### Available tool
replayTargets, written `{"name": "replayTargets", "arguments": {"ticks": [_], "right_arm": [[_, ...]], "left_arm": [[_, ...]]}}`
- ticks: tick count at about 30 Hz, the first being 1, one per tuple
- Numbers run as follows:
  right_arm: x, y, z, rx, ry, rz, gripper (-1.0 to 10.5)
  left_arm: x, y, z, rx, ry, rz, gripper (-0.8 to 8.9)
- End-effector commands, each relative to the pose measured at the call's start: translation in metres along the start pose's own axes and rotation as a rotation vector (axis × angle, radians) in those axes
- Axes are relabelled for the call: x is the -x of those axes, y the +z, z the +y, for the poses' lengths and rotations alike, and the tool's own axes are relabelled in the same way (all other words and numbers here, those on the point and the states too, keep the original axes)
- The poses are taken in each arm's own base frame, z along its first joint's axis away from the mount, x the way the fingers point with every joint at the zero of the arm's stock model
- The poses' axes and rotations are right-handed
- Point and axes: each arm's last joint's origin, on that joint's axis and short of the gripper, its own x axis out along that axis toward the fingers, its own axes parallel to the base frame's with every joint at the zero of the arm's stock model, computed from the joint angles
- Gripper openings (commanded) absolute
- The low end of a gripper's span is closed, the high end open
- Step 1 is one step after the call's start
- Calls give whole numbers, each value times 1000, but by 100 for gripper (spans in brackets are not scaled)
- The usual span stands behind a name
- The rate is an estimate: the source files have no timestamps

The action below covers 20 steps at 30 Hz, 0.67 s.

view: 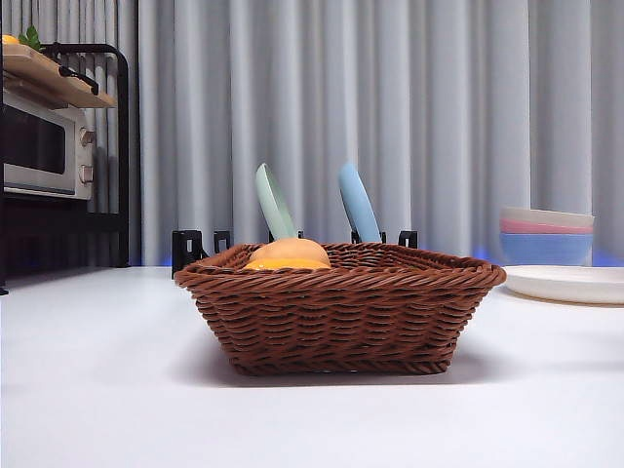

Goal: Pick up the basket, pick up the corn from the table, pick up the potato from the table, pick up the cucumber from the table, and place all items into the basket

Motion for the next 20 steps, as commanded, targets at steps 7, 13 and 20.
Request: {"name": "replayTargets", "arguments": {"ticks": [7,13,20], "right_arm": [[0,1,0,-10,-2,-7,-16],[0,1,0,-10,-2,-7,-16],[0,1,0,-9,-2,-7,-16]], "left_arm": [[1,-37,2,45,-14,110,-3],[5,-44,3,33,3,150,-3],[7,-42,5,18,32,128,-3]]}}
